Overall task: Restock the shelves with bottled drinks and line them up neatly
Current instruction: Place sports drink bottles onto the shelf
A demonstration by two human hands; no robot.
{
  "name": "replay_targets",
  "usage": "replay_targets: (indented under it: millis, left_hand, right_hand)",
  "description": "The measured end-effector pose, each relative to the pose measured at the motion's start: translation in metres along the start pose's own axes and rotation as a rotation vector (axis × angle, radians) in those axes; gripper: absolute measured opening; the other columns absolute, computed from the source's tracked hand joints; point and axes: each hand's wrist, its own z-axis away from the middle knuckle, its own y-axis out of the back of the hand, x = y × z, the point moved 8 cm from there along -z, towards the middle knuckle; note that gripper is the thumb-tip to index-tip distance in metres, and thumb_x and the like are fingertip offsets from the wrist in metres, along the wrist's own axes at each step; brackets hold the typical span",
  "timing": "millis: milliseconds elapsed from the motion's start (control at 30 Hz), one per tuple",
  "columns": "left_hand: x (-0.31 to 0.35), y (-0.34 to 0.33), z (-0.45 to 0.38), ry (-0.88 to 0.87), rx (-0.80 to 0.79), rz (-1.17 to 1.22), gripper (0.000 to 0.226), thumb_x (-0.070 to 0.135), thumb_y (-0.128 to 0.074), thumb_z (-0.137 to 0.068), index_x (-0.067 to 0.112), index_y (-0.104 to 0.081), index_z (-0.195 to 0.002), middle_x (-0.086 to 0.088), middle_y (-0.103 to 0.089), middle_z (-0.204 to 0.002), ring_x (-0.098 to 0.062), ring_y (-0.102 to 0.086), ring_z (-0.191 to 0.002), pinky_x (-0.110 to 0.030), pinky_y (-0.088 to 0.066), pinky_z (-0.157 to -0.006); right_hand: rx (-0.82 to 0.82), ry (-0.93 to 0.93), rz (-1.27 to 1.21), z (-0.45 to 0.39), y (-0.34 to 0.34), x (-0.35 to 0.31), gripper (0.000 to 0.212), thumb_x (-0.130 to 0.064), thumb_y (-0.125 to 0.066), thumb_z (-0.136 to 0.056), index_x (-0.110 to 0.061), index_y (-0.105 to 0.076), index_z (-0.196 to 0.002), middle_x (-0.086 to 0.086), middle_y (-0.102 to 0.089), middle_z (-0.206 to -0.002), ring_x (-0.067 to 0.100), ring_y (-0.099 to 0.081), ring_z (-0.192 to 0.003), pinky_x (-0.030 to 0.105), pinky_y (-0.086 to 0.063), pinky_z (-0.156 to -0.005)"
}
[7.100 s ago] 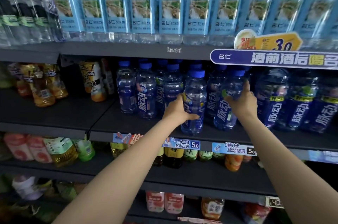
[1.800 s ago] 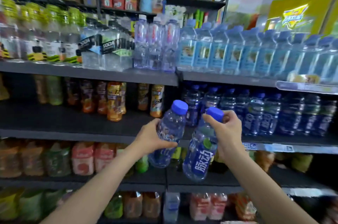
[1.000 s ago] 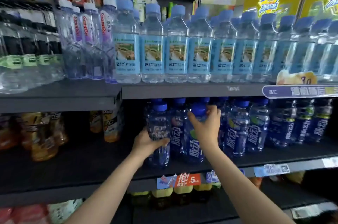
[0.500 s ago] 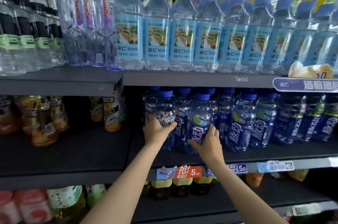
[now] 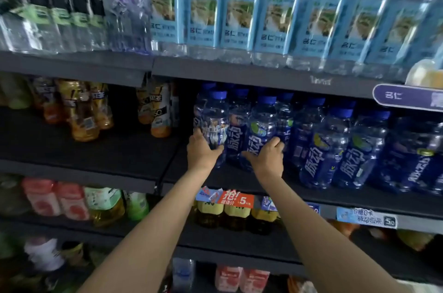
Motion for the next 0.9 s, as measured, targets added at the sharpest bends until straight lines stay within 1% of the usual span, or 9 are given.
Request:
replay_targets:
  millis: [67,133,233,433,500,600,700,800,900]
  left_hand:
    - [-0.012,0.01,0.016,0.012,0.035,-0.008,0.07,0.021,-0.069,-0.082,0.007,-0.03,-0.139,-0.013,-0.04,-0.135,-0.028,-0.045,-0.123,-0.035,-0.041,-0.099]
    - [-0.022,0.025,0.034,-0.016,0.113,0.002,0.059,0.014,-0.065,-0.085,0.007,-0.034,-0.134,-0.012,-0.039,-0.132,-0.025,-0.048,-0.118,-0.027,-0.042,-0.09]
    - [-0.038,0.053,0.048,-0.024,0.214,0.045,0.044,0.005,-0.058,-0.087,0.007,-0.039,-0.127,-0.009,-0.04,-0.126,-0.017,-0.055,-0.102,-0.019,-0.04,-0.079]
    - [-0.104,0.134,0.085,0.04,0.311,0.026,0.04,0.004,-0.057,-0.087,0.009,-0.04,-0.123,-0.002,-0.042,-0.119,-0.011,-0.051,-0.088,-0.018,-0.04,-0.076]
    - [-0.151,0.17,0.107,0.133,0.349,-0.022,0.041,0.006,-0.056,-0.088,0.008,-0.039,-0.125,-0.002,-0.041,-0.126,-0.02,-0.052,-0.098,-0.027,-0.044,-0.082]
    - [-0.245,0.228,0.155,0.359,0.364,-0.075,0.043,0.011,-0.055,-0.09,0.008,-0.037,-0.129,-0.005,-0.04,-0.132,-0.024,-0.055,-0.104,-0.034,-0.047,-0.087]
    - [-0.344,0.294,0.224,0.608,0.421,-0.05,0.038,0.008,-0.056,-0.088,0.004,-0.042,-0.123,-0.008,-0.046,-0.117,-0.025,-0.053,-0.099,-0.017,-0.035,-0.073]
    - [-0.433,0.37,0.295,0.868,0.487,0.005,0.033,0.009,-0.057,-0.088,0.004,-0.043,-0.117,-0.015,-0.053,-0.112,-0.03,-0.053,-0.105,-0.027,-0.037,-0.075]
    - [-0.512,0.45,0.345,1.001,0.479,-0.009,0.016,0.002,-0.055,-0.088,0.006,-0.046,-0.101,-0.022,-0.058,-0.106,-0.032,-0.057,-0.101,-0.03,-0.043,-0.075]
  right_hand:
    - [-0.046,-0.043,-0.077,0.001,0.001,0.005,0.089,-0.033,-0.072,-0.079,-0.001,-0.015,-0.14,0.022,-0.018,-0.147,0.038,-0.028,-0.134,0.042,-0.038,-0.101]
    - [0.052,-0.03,-0.183,0.01,0.011,0.006,0.08,-0.024,-0.071,-0.081,-0.002,-0.021,-0.139,0.022,-0.02,-0.143,0.04,-0.032,-0.128,0.043,-0.041,-0.096]
    - [0.252,0.235,-0.416,0.04,0.027,-0.017,0.052,-0.005,-0.065,-0.082,-0.001,-0.037,-0.126,0.017,-0.031,-0.129,0.033,-0.045,-0.108,0.039,-0.046,-0.084]
    - [0.025,0.707,-0.437,0.125,-0.016,-0.123,0.036,-0.003,-0.056,-0.087,-0.004,-0.042,-0.12,0.012,-0.035,-0.123,0.02,-0.047,-0.096,0.023,-0.037,-0.074]
    - [-0.087,0.895,-0.403,0.17,-0.046,-0.161,0.034,0.0,-0.055,-0.086,-0.003,-0.045,-0.118,0.012,-0.039,-0.118,0.017,-0.048,-0.095,0.016,-0.033,-0.074]
    - [-0.327,1.143,-0.248,0.249,-0.123,-0.207,0.034,0.0,-0.057,-0.083,-0.001,-0.048,-0.116,0.014,-0.044,-0.113,0.027,-0.052,-0.094,0.028,-0.043,-0.069]
    - [-0.701,1.189,-0.117,0.333,-0.221,-0.24,0.041,-0.009,-0.058,-0.086,-0.005,-0.043,-0.124,0.013,-0.042,-0.119,0.031,-0.049,-0.107,0.037,-0.045,-0.083]
    - [-1.029,1.239,0.058,0.424,-0.314,-0.268,0.044,-0.017,-0.057,-0.089,-0.007,-0.04,-0.128,0.011,-0.041,-0.124,0.028,-0.045,-0.117,0.034,-0.039,-0.094]
    - [-1.205,1.259,0.266,0.502,-0.393,-0.291,0.045,-0.023,-0.057,-0.089,-0.009,-0.04,-0.129,0.013,-0.041,-0.124,0.029,-0.044,-0.118,0.033,-0.038,-0.093]
